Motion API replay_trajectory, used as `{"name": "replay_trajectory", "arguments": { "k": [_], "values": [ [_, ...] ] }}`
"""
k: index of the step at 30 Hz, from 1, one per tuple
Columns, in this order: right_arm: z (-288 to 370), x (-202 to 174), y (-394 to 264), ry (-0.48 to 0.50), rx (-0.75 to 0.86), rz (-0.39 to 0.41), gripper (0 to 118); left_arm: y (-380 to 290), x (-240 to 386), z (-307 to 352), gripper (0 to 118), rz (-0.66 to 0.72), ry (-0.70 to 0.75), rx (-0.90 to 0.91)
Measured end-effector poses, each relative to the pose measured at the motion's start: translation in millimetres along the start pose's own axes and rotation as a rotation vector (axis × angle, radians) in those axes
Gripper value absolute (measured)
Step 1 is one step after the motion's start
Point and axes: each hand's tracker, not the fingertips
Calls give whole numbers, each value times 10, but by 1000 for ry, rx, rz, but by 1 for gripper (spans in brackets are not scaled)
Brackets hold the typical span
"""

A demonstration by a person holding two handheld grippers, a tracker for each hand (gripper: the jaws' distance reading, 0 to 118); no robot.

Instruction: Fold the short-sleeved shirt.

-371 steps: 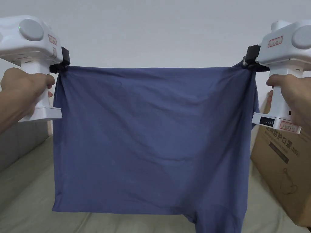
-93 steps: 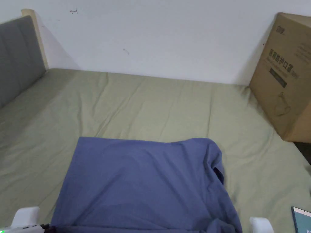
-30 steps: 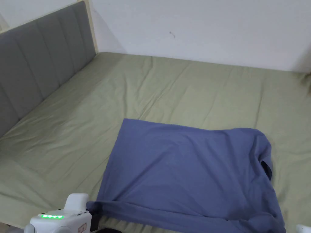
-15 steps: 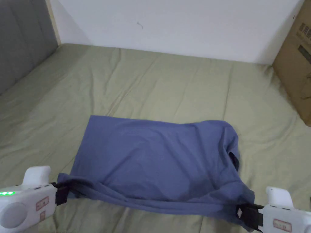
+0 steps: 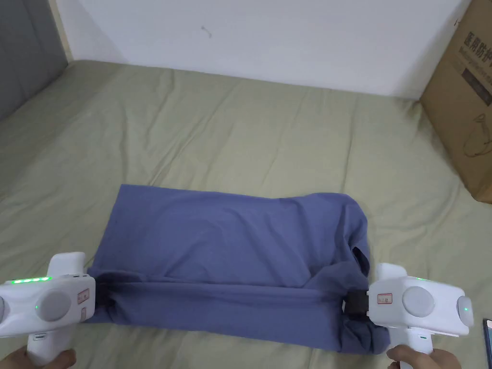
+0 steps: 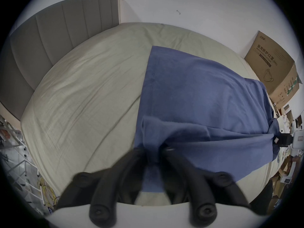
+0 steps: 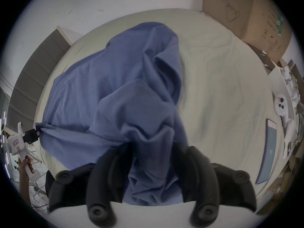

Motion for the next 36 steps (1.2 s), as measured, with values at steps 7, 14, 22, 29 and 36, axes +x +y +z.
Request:
{"name": "replay_trajectory", "arguments": {
  "k": [7, 14, 22, 29, 36],
  "values": [
    [1149, 247, -522, 67, 384, -53, 65, -180, -278, 1017, 63, 117, -124, 220],
    [1647, 113, -1441, 65, 505, -33, 0, -898, -85, 1895, 1, 28, -105, 369],
    [1196, 102, -1195, -26, 330, -41, 56, -1141, -3, 2045, 0, 55, -174, 329],
    [265, 358, -599, 82, 141, -247, 98, -1218, 86, 2033, 0, 63, -208, 300],
    [180, 472, -694, 244, 116, -368, 10, -1227, -1, 1986, 0, 91, -193, 280]
  ]
}}
